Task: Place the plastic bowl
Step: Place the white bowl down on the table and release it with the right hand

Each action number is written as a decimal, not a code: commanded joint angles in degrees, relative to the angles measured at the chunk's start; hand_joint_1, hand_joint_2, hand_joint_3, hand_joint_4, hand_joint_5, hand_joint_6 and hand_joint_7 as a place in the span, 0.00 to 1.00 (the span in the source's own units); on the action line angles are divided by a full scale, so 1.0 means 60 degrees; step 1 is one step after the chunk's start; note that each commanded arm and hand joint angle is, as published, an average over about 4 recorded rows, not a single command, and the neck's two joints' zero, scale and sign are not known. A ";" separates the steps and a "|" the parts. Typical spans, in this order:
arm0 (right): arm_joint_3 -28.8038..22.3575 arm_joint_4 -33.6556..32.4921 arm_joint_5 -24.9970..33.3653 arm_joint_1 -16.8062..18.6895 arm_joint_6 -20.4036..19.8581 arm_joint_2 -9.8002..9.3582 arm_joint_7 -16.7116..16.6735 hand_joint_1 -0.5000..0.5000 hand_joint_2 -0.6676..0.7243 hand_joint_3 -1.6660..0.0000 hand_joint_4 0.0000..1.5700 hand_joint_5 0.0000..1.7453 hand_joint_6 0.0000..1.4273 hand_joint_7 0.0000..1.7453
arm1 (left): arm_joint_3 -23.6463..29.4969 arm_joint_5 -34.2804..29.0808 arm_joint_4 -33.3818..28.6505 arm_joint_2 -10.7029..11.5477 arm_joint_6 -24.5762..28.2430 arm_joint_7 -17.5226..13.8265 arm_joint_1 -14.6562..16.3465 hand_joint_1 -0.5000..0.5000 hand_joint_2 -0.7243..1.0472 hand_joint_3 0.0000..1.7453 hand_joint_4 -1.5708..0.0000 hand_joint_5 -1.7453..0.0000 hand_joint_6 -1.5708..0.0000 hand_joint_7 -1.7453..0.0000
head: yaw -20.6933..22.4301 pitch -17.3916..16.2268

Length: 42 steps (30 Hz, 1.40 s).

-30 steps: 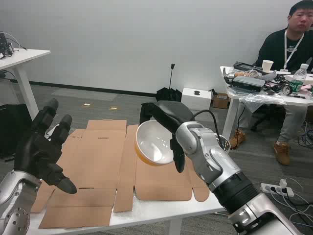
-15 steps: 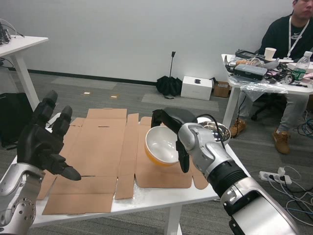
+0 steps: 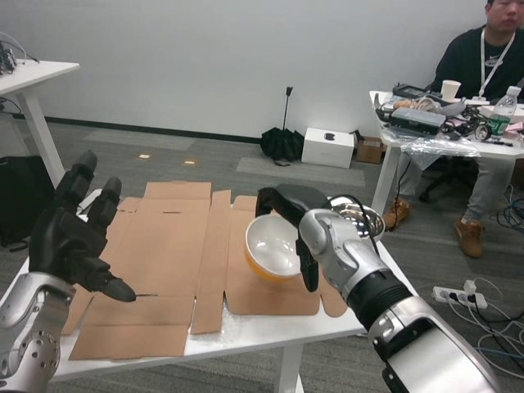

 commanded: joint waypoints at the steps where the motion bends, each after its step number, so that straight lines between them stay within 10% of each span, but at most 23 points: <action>1: 0.0266 0.0461 -0.0271 -0.0377 0.0017 0.0132 -0.0309 0.08 0.09 0.05 1.00 0.89 0.96 0.88 | 0.0008 -0.0066 0.0015 0.0019 -0.0116 0.0033 0.0114 0.00 0.19 0.05 1.00 1.00 1.00 1.00 | 0.0032 -0.0017; 12: 0.0570 0.1516 -0.0293 -0.0531 -0.0075 0.0256 -0.0821 0.08 0.09 0.05 1.00 0.94 0.90 0.96 | 0.0008 -0.0066 0.0008 0.0019 -0.0112 0.0030 0.0114 0.00 0.20 0.05 1.00 1.00 1.00 1.00 | 0.0016 -0.0217; 24: 0.0196 0.1186 -0.0242 -0.0355 -0.0126 0.0227 -0.0660 0.08 0.30 0.18 0.83 0.94 0.37 0.93 | -0.0036 -0.0066 0.0030 0.0019 -0.0120 0.0037 0.0114 0.00 0.20 0.05 1.00 1.00 1.00 1.00 | -0.0035 -0.0466; 29: 0.0039 0.1190 0.0267 -0.0285 -0.0108 0.0209 -0.0609 0.04 0.62 0.80 0.66 0.75 0.28 0.75 | -0.0036 -0.0069 0.0030 0.0016 -0.0105 0.0037 0.0114 0.00 0.20 0.05 1.00 1.00 1.00 1.00 | -0.0048 -0.0599; 42: -0.0346 0.1157 0.0762 -0.0091 -0.0119 0.0198 -0.0587 0.04 0.89 0.93 0.37 0.36 0.00 0.22 | -0.0058 -0.0080 0.0030 0.0019 -0.0105 0.0037 0.0114 0.00 0.20 0.05 1.00 1.00 1.00 1.00 | -0.0130 -0.0840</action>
